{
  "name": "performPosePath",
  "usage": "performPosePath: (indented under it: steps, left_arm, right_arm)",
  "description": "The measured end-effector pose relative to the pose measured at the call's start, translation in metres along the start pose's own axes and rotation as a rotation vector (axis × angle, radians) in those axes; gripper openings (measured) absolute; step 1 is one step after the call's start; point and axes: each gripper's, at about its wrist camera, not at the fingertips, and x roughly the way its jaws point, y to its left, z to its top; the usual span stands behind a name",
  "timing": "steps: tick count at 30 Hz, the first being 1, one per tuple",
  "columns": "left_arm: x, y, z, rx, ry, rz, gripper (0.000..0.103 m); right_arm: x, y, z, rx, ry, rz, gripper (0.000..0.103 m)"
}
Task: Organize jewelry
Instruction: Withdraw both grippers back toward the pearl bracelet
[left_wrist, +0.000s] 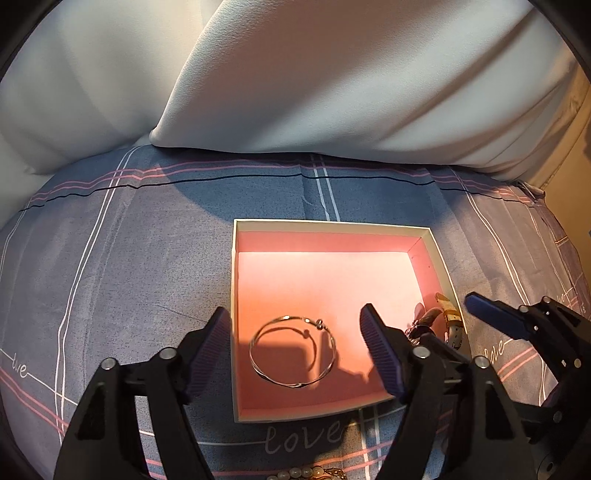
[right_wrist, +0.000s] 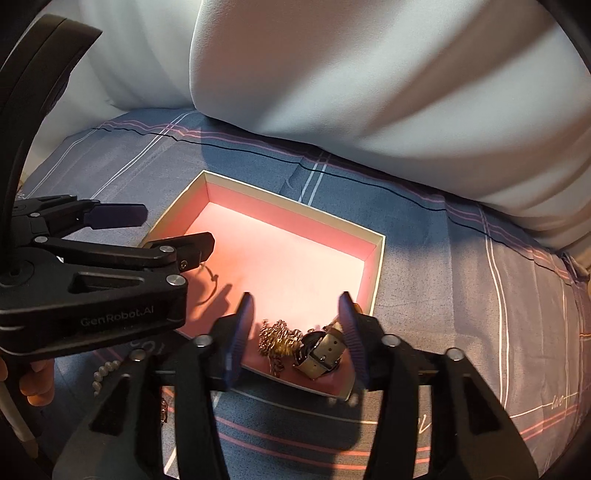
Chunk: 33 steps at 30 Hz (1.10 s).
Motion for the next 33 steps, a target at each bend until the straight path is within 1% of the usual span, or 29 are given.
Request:
performPosePath:
  steps: [1, 6, 11, 13, 14, 19, 23, 25, 29, 33]
  left_arm:
    - [-0.002, 0.001, 0.0, -0.008, -0.011, 0.005, 0.083]
    - [-0.005, 0.004, 0.002, -0.013, -0.018, 0.012, 0.085]
    - [-0.013, 0.006, -0.007, -0.005, -0.031, -0.018, 0.088]
    - [-0.019, 0.007, -0.014, 0.011, -0.039, -0.034, 0.088]
    - [-0.023, 0.008, -0.019, 0.017, -0.043, -0.038, 0.088]
    - [-0.038, 0.013, -0.053, 0.042, -0.044, -0.063, 0.088]
    - [-0.044, 0.012, -0.095, 0.08, -0.004, -0.069, 0.09]
    - [-0.045, 0.009, -0.117, 0.097, 0.011, -0.076, 0.09]
    - [-0.045, 0.001, -0.148, 0.155, 0.026, -0.046, 0.09]
    - [-0.031, -0.011, -0.16, 0.245, 0.041, 0.001, 0.09]
  right_arm:
    - [-0.003, 0.002, -0.001, -0.012, -0.015, -0.012, 0.07]
    - [-0.006, 0.001, -0.004, -0.014, -0.013, -0.006, 0.07]
    - [-0.014, 0.0, -0.014, 0.017, -0.03, -0.002, 0.071]
    - [-0.02, 0.0, -0.02, 0.028, -0.035, -0.002, 0.08]
    - [-0.023, 0.001, -0.025, 0.028, -0.04, -0.003, 0.082]
    - [-0.039, 0.002, -0.058, 0.036, -0.027, 0.004, 0.083]
    - [-0.047, 0.005, -0.092, 0.07, 0.009, 0.054, 0.083]
    - [-0.049, 0.011, -0.107, 0.07, 0.028, 0.065, 0.083]
    - [-0.046, 0.024, -0.133, 0.069, 0.071, 0.07, 0.083]
    - [-0.036, 0.031, -0.143, 0.067, 0.102, 0.084, 0.083]
